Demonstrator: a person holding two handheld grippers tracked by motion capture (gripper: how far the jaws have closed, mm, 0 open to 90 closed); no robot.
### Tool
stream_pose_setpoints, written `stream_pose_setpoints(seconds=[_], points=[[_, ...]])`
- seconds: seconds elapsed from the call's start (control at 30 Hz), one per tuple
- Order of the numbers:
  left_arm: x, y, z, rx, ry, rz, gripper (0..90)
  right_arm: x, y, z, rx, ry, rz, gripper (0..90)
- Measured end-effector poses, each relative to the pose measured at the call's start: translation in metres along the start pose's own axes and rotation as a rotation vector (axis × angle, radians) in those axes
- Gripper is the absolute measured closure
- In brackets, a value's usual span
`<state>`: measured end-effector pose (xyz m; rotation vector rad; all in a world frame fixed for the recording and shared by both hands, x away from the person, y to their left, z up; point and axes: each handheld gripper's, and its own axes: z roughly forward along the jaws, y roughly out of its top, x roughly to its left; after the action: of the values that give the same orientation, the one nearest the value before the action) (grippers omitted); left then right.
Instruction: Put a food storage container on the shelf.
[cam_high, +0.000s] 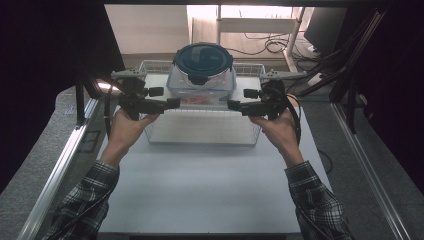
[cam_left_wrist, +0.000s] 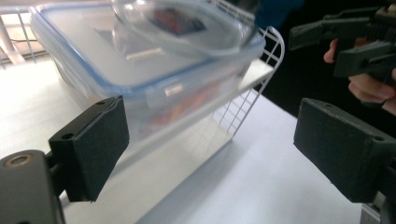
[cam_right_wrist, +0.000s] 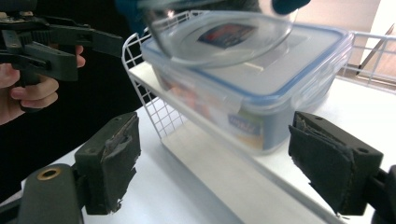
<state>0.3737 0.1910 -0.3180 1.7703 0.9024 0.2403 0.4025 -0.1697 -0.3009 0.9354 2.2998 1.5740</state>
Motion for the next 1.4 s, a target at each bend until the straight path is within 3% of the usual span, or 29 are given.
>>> stream_pose_setpoints(seconds=[0.13, 0.7, 0.9, 1.27, 1.4], points=[[-0.008, -0.013, 0.000, 0.013, -0.012, 0.029, 9.8, 0.007, -0.011, -0.003, 0.003, 0.003, -0.019, 14.9], [-0.033, -0.069, -0.003, 0.034, -0.038, 0.052, 7.1, 0.033, -0.058, -0.005, 0.041, 0.032, -0.060, 10.0], [-0.040, -0.090, 0.000, 0.047, -0.038, 0.062, 6.5, 0.041, -0.079, -0.004, 0.067, 0.013, -0.093, 7.1], [-0.050, -0.124, 0.003, 0.064, -0.055, 0.046, 5.6, 0.048, -0.116, -0.007, 0.111, -0.008, -0.115, 1.9], [-0.054, -0.144, 0.004, 0.075, -0.054, 0.047, 5.2, 0.049, -0.134, -0.007, 0.141, -0.022, -0.114, 1.4]])
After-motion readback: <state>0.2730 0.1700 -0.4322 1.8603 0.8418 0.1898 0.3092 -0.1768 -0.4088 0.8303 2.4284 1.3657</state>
